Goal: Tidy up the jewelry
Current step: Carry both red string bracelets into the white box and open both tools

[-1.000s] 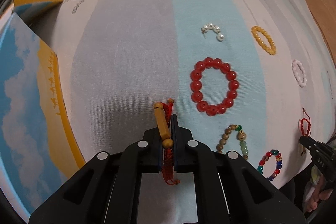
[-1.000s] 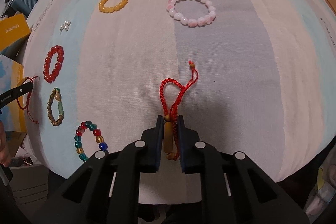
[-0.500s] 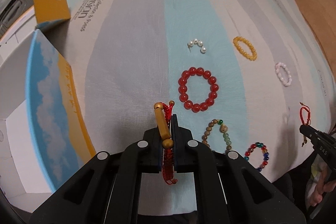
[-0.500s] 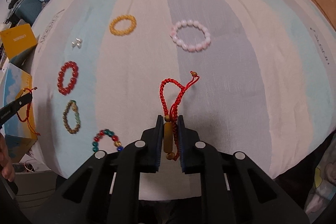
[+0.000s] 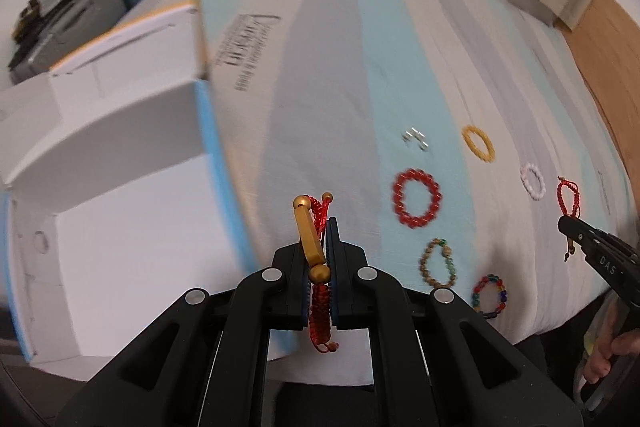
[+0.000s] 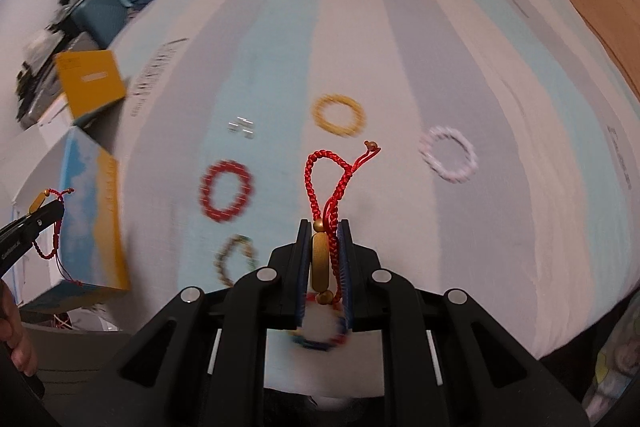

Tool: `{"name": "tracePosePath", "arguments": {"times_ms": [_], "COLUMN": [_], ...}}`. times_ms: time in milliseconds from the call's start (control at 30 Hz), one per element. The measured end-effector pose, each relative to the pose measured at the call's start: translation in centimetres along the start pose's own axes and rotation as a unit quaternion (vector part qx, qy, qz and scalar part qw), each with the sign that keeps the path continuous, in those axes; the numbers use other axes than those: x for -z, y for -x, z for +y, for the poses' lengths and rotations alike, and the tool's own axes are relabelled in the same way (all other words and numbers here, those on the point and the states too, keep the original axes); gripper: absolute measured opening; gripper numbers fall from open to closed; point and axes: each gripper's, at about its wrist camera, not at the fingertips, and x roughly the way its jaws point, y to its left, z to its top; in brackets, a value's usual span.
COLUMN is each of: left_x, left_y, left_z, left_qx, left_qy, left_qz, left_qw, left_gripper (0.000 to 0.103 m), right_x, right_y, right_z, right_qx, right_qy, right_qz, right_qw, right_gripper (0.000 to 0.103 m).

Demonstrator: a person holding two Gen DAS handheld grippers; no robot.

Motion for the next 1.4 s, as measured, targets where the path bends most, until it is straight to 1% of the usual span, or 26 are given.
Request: {"name": "tracePosePath", "arguments": {"times_ms": [133, 267, 467, 600, 700, 800, 933, 1100, 1400], "left_x": [-0.1, 0.2, 1.6, 2.9, 4.0, 5.1, 6.1, 6.8, 7.5], "left_y": [2.2, 4.2, 5.9, 6.1, 5.3, 4.2, 2.5, 1.0, -1.2], "left_z": [3.6, 8.1, 13.8, 17.4, 19.6, 21.6, 23.8, 25.2, 26.5], "left_qx": [-0.017, -0.034, -0.060, -0.074, -0.076, -0.074, -0.068, -0.067, -0.071], "left_qy": [0.018, 0.043, 0.073, 0.093, 0.111, 0.127, 0.146, 0.154, 0.156], "left_qz": [-0.014, -0.024, -0.031, -0.029, -0.018, -0.008, 0.008, 0.024, 0.056], "left_qw": [0.9996, 0.9982, 0.9950, 0.9925, 0.9907, 0.9891, 0.9869, 0.9855, 0.9836], "left_gripper": [0.006, 0.006, 0.006, 0.006, 0.006, 0.006, 0.006, 0.006, 0.006], "right_x": [-1.0, -1.6, -1.2, 0.2, 1.4, 2.5, 3.2, 3.6, 4.7], "right_y": [1.2, 2.2, 2.8, 2.3, 1.3, -0.4, -3.1, -5.7, -9.2], "right_z": [4.8, 10.2, 19.5, 26.1, 29.9, 33.2, 35.1, 36.2, 38.0], "right_qx": [-0.017, -0.039, -0.080, -0.111, -0.123, -0.127, -0.124, -0.112, -0.093], "right_qy": [0.029, 0.061, 0.118, 0.162, 0.188, 0.210, 0.221, 0.224, 0.232], "right_qz": [-0.017, -0.030, -0.038, -0.030, -0.016, 0.006, 0.038, 0.069, 0.114], "right_qw": [0.999, 0.997, 0.989, 0.980, 0.974, 0.969, 0.967, 0.966, 0.962], "right_gripper": [0.013, 0.013, 0.014, 0.014, 0.014, 0.014, 0.014, 0.014, 0.015]}}
